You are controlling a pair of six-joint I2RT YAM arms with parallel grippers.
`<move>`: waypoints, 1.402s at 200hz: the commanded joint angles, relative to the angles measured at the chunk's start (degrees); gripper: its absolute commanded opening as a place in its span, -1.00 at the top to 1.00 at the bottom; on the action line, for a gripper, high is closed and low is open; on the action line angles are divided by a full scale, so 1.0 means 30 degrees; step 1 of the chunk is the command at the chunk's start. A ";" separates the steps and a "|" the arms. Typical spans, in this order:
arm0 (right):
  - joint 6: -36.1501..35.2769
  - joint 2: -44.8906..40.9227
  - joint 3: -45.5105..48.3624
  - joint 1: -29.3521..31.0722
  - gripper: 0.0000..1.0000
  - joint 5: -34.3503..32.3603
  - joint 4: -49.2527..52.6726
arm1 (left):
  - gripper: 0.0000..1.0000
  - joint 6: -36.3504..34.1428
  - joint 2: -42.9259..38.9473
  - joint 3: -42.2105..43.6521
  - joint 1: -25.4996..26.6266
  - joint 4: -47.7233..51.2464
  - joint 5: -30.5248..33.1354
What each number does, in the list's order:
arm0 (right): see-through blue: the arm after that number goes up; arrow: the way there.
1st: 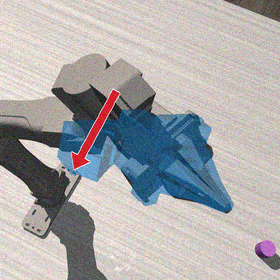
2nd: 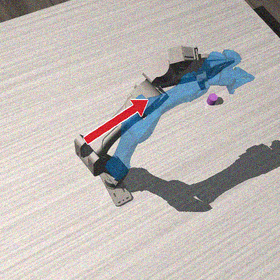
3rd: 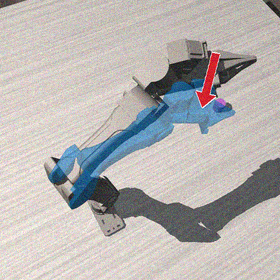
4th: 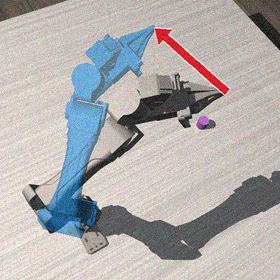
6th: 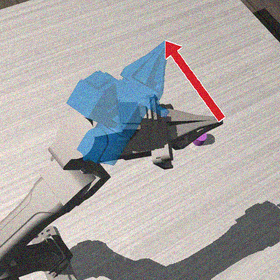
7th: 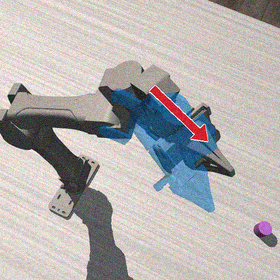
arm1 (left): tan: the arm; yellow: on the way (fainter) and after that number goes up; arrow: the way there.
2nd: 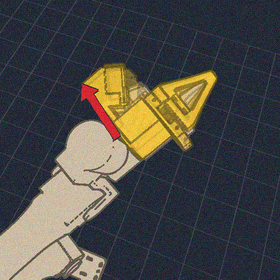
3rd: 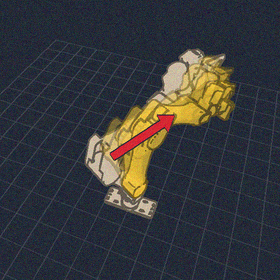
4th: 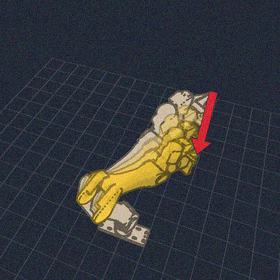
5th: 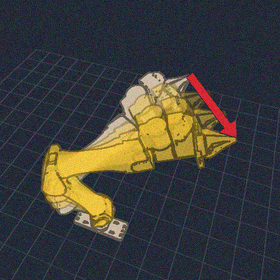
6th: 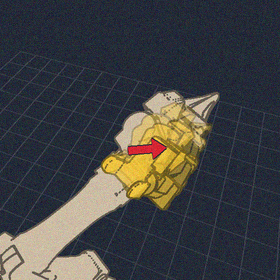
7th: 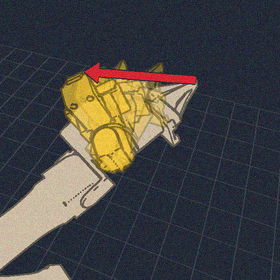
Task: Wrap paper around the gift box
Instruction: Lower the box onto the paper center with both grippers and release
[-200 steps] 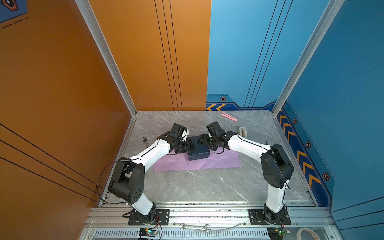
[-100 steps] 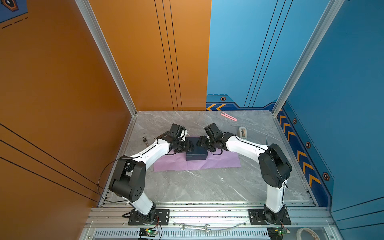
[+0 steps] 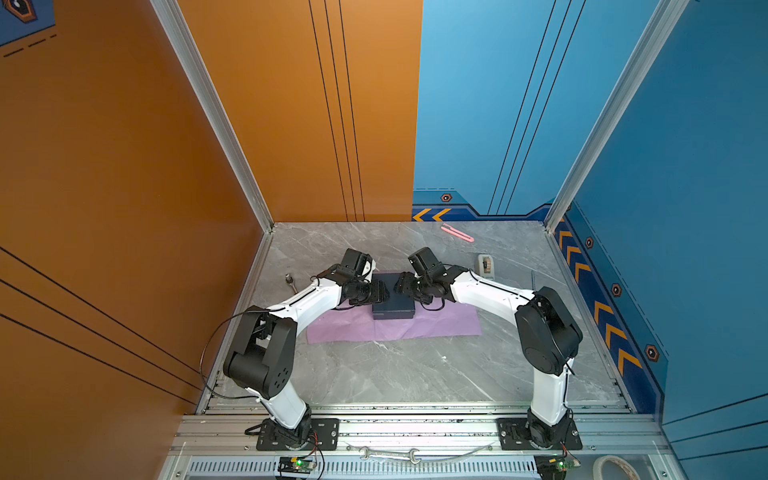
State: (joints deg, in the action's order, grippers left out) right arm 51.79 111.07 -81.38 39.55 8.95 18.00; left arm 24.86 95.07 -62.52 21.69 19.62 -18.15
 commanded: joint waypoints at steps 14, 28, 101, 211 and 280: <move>-0.0300 0.0102 -0.0616 0.0491 -0.39 0.1580 -0.1212 | -0.21 0.0055 0.0114 0.0289 0.0475 -0.1273 -0.2037; -0.0295 0.0136 -0.0621 0.0484 -0.40 0.1602 -0.1111 | -0.21 0.0090 0.0124 0.0310 0.0474 -0.1244 -0.1954; -0.0359 0.0471 -0.0445 0.0352 -0.40 0.1573 -0.1227 | -0.22 0.0412 0.0660 0.0421 0.0358 -0.1174 -0.1451; -0.0447 0.0947 0.0201 -0.0381 -0.36 0.1682 -0.1338 | -0.25 0.0763 0.1217 0.0743 0.0122 -0.0325 -0.0242; -0.0747 0.0477 0.0403 -0.0410 -0.53 0.1446 -0.1146 | -0.41 0.0853 0.0342 0.0532 -0.0126 -0.0064 -0.0013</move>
State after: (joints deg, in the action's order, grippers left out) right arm 50.94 112.90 -80.82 37.87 11.99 16.19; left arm 27.55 96.75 -61.49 21.65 17.54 -18.17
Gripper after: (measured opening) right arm 0.737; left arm 0.688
